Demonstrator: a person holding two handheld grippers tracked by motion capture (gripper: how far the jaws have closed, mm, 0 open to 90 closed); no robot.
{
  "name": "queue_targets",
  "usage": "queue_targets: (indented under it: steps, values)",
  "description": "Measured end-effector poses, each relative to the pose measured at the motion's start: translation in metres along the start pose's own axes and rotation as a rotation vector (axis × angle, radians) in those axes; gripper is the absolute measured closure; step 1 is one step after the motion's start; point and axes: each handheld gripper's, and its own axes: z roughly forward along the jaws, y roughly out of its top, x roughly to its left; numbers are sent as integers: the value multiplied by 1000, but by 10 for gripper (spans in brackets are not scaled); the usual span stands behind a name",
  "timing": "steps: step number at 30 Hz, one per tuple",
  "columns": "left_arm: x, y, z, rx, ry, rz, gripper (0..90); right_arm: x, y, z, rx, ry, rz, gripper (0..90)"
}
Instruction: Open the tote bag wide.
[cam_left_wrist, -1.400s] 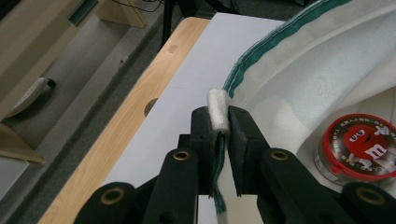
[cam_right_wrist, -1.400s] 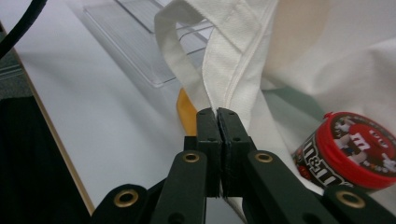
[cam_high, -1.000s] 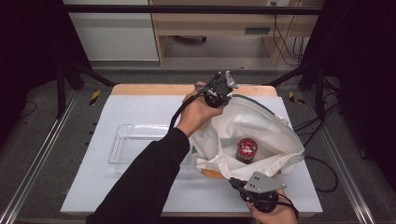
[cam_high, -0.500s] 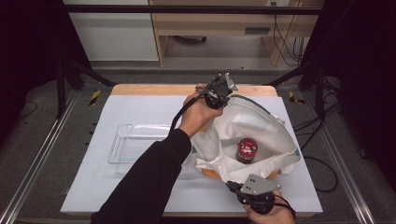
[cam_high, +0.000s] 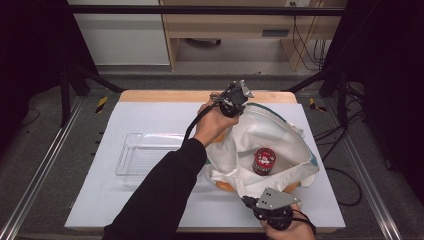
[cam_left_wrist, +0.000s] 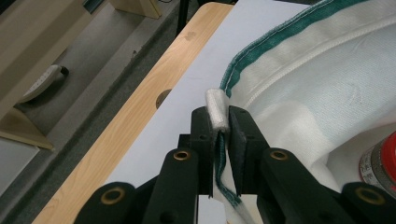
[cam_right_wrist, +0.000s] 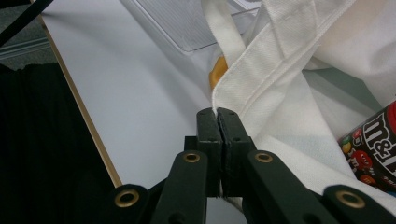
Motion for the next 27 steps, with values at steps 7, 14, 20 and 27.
queue_targets:
  steps: [7, 14, 20, 27]
  values:
    - [-2, 0, 3, -1, 0, 3, 811, 1, -2, 4, 29, 10, -7, 892]
    - [-2, -3, 7, -8, 15, -3, 811, 3, -3, 6, 43, 16, -10, 893]
    - [14, 3, 11, -1, 58, 225, 811, 4, -4, 7, 59, 20, -8, 893]
    - [8, 1, 26, 12, 51, 219, 811, 2, -8, 11, 85, 26, -15, 893]
